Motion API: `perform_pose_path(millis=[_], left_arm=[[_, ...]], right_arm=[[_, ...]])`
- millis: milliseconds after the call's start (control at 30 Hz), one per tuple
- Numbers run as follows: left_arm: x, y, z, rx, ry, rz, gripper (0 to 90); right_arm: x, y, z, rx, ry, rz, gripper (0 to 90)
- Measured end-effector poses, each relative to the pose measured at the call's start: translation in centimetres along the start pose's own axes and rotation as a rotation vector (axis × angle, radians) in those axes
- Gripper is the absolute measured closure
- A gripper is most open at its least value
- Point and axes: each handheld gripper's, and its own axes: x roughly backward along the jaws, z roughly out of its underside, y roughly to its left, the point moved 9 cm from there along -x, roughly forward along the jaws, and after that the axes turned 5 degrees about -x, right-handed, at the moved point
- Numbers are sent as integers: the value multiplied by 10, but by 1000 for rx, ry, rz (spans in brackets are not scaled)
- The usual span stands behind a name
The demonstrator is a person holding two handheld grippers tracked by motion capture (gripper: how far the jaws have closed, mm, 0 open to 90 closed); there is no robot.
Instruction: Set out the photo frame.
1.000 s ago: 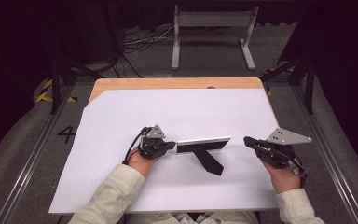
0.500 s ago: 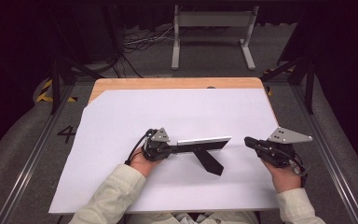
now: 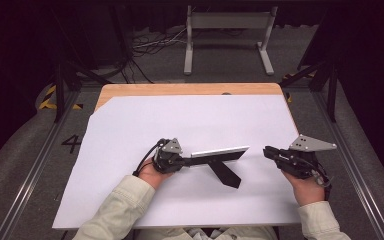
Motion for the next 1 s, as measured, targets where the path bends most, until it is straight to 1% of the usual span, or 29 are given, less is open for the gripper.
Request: perform_pose_path(millis=[67,133,167,233,400,467,567,633,667,700,733,800,867,933,1000], left_arm=[[0,-2,0,-2,5,5,900],[0,-7,-1,-27,18,18,900],[0,-7,-1,-27,18,18,900],[0,-13,-1,-43,31,32,900],[-1,-24,-2,-96,61,62,900],[-1,-26,-3,-103,67,74,900],[-2,-32,-2,-97,92,99,900],[-4,-35,-1,-105,108,106,900],[-5,-39,-2,-113,118,120,900],[-5,-39,-2,-113,118,120,900],[-5,-42,-3,-127,124,127,900],[-6,-47,-3,-135,136,138,900],[-7,-52,-5,-153,143,154,900],[-8,-57,-5,-155,148,168,900],[-9,-61,-6,-173,155,179,900]], right_arm=[[1,-1,0,1,0,2,810],[2,-2,-1,-4,-5,6,810],[2,-2,-1,-4,-5,6,810],[4,-3,-2,-7,-7,9,809],[6,-5,-2,-12,-11,11,808],[6,-6,-3,-11,-14,14,808],[7,-6,-3,-16,-15,13,808],[8,-6,-3,-18,-16,14,808],[9,-7,-4,-19,-19,15,809],[9,-7,-4,-19,-19,15,809],[9,-7,-4,-20,-19,15,809],[10,-8,-4,-23,-21,15,809],[10,-8,-4,-23,-23,14,809],[11,-9,-4,-27,-24,14,809],[11,-9,-4,-27,-24,14,809]])
